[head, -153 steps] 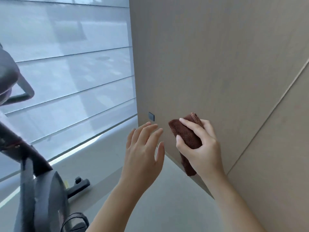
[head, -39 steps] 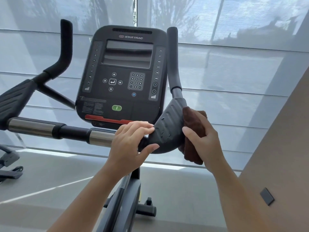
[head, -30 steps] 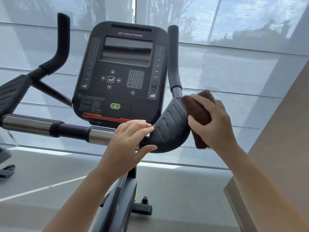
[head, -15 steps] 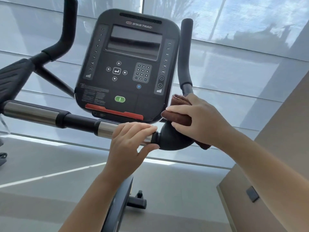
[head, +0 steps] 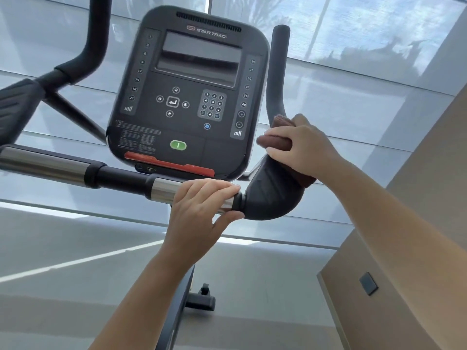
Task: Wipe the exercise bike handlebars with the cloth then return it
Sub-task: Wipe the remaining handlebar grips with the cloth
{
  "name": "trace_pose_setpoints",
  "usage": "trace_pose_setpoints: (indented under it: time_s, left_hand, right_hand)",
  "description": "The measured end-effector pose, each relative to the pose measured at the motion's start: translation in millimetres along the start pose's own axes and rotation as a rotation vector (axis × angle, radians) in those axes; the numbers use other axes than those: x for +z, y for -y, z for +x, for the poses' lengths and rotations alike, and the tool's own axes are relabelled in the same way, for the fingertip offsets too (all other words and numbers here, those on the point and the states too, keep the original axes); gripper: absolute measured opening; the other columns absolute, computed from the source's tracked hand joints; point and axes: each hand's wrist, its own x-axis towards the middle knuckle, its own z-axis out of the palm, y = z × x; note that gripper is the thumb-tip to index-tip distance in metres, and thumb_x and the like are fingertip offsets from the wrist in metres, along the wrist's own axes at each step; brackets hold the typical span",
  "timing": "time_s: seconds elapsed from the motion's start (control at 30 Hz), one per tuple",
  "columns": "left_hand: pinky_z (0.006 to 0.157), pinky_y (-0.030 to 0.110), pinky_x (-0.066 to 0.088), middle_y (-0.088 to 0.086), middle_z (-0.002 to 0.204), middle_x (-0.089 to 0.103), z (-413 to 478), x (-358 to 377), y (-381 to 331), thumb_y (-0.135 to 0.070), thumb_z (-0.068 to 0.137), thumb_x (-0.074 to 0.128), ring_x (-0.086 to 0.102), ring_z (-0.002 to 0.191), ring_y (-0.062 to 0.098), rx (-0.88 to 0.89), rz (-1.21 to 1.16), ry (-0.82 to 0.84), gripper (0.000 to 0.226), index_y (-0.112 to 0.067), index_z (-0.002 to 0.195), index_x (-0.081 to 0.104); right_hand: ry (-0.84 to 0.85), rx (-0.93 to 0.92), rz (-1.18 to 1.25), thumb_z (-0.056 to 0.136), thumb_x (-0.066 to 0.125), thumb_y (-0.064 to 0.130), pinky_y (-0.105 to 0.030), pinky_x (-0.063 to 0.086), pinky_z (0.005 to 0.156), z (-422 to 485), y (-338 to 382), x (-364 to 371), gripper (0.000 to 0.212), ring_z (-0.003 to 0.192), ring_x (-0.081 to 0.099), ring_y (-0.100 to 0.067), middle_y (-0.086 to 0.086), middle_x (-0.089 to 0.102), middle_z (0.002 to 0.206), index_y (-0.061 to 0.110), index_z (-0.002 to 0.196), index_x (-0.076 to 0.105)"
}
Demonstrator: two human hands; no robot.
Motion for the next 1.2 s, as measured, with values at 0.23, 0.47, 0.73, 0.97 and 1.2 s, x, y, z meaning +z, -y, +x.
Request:
trace_pose_setpoints:
  time_s: [0.23,0.47,0.73,0.97,1.2]
  left_hand:
    - [0.091,0.032,0.033,0.002,0.099,0.069,-0.5,2.2,0.8,-0.04,0.081,0.057,0.059,0.097,0.021,0.021,-0.009,-0.024,0.038,-0.01,0.101,0.068]
    - [0.091,0.033,0.032,0.005,0.1,0.069,-0.3,-0.8,0.8,-0.038,0.08,0.056,0.055,0.099,0.022,0.029,-0.025,-0.01,0.039,-0.008,0.102,0.068]
    - [0.091,0.03,0.031,0.004,0.101,0.069,0.5,-6.3,-3.4,-0.037,0.08,0.055,0.059,0.098,0.024,0.007,-0.018,0.029,0.039,-0.009,0.103,0.068]
    - [0.091,0.029,0.032,0.006,0.1,0.07,2.2,-7.2,-9.2,-0.041,0.073,0.066,0.061,0.097,0.026,-0.034,-0.007,0.04,0.044,-0.007,0.101,0.069]
    - [0.09,0.038,0.037,0.009,0.098,0.069,5.6,-12.2,-20.6,-0.042,0.069,0.067,0.061,0.097,0.029,-0.083,0.039,0.104,0.047,-0.005,0.098,0.068]
  right_hand:
    - [-0.035,-0.102,-0.007,0.08,0.061,0.028,-0.03,0.039,0.077,-59.9,25.9,6.9,0.039,0.091,0.052,-0.028,-0.005,0.047,0.1,0.038,0.118,0.059]
    - [0.03,-0.202,0.108,0.076,0.07,0.021,-0.031,0.048,0.075,-107.0,29.9,3.2,0.04,0.081,0.054,-0.024,-0.009,0.051,0.095,0.028,0.115,0.064]
    - [-0.079,0.025,0.026,0.082,0.06,0.037,-0.03,0.039,0.087,-15.7,22.8,-3.1,0.031,0.1,0.053,-0.023,-0.004,0.047,0.106,0.041,0.113,0.061]
    - [-0.111,-0.147,0.058,0.077,0.063,0.029,-0.03,0.042,0.069,-76.4,37.3,12.3,0.035,0.082,0.054,-0.029,-0.002,0.043,0.09,0.036,0.112,0.064]
    - [-0.198,-0.2,0.479,0.076,0.065,0.026,-0.005,0.038,0.08,-95.5,-1.6,9.0,0.039,0.088,0.052,0.001,0.007,0.051,0.095,0.038,0.113,0.063]
